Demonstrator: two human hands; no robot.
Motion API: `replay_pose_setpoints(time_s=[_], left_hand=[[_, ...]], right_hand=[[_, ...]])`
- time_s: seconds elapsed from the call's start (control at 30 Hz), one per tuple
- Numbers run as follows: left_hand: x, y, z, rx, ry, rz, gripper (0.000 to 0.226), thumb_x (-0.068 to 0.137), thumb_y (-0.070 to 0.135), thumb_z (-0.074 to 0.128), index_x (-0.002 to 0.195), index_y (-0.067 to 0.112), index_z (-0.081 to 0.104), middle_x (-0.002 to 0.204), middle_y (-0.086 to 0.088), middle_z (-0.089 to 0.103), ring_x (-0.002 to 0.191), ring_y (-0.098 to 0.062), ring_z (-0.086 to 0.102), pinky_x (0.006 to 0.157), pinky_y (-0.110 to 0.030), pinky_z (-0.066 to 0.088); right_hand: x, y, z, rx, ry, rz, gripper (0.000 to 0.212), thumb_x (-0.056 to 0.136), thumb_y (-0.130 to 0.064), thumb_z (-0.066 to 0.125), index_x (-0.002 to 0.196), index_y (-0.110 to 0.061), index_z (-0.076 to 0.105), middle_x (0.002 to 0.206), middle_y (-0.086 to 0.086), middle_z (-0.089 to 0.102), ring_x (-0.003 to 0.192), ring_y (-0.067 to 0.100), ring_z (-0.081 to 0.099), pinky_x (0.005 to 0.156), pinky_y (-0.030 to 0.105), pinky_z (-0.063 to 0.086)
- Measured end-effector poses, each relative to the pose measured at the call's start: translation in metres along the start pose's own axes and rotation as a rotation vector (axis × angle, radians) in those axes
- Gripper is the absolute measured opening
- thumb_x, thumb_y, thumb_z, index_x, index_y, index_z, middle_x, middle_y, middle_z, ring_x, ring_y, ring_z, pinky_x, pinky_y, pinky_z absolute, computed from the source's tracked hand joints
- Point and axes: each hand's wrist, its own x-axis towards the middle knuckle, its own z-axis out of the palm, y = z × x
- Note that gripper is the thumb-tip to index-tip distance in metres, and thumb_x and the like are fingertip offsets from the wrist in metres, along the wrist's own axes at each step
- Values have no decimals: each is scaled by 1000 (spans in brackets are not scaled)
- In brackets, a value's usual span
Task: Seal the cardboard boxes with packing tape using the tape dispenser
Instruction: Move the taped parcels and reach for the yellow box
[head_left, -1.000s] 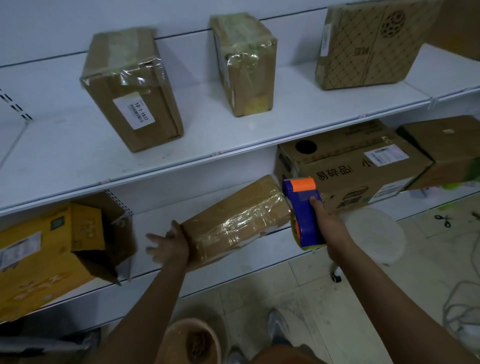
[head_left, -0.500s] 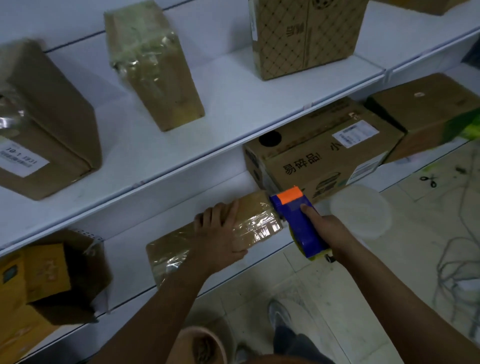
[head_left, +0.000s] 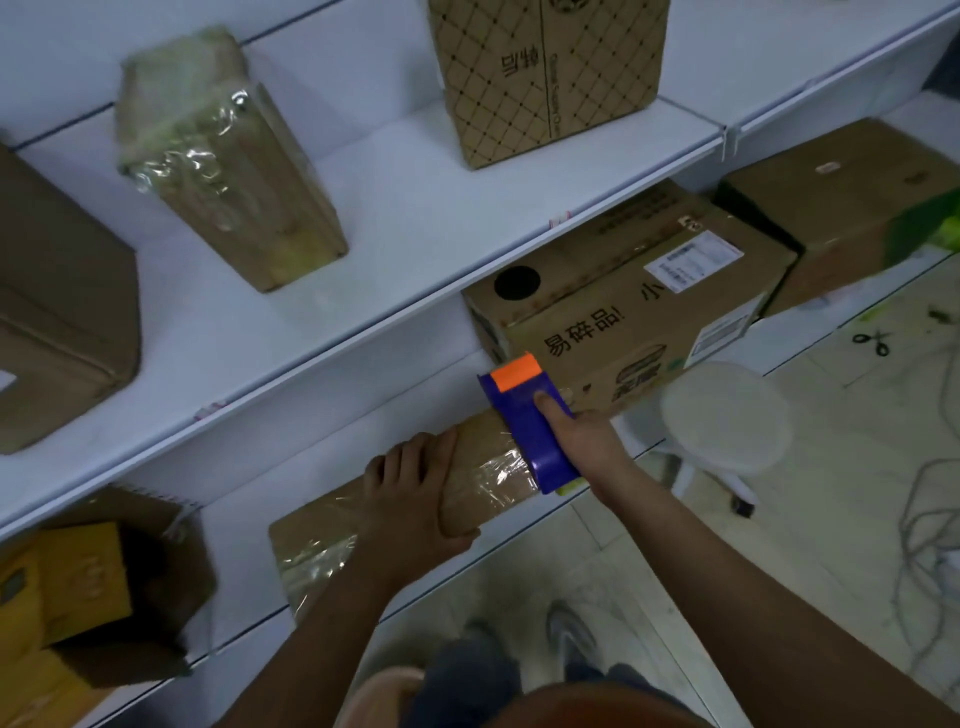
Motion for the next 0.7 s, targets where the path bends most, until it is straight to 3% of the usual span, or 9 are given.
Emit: replay_pose_setpoints(time_s=[0.17,0.3,0.43,0.57,0.7], left_hand=[[2,-2,-1,8,-12,2,120,54,85,60,151,16,40,130,-12,52,109,-31,54,90,-46,43],[4,-4,-3,-15,-38,-9,117,63,95,46,150,18,41,131,-11,54,110,-31,55,91,-47,44],[10,-3,-6,-102,-42,-56,100,77,93,27,150,25,36,132,-6,53,114,-27,53,95,-49,42],[22,0,-3,-155,-15,-53,91,78,86,37,143,23,38,129,-6,56,113,-27,55,94,-50,45],[31,4,-1,-190,-9,-49,85,83,79,37,145,21,39,134,-6,53,119,-25,52,100,-49,42]], right_hand=[[12,-7,-7,-12,15,51,47,86,-59,62,91,-13,63,86,8,70,73,19,67,56,24,48],[14,-6,-38,120,58,57,54,85,-63,61,106,-14,67,95,9,74,84,24,70,75,33,56],[-5,-2,-81,146,-104,108,47,90,-56,56,107,-13,67,79,6,75,68,19,68,64,30,52],[-20,0,-92,74,-272,238,66,82,-61,60,116,-6,66,81,12,70,65,19,65,57,29,53],[-24,1,-83,53,-286,263,71,74,-65,61,113,-6,64,82,11,71,68,19,66,59,30,53]])
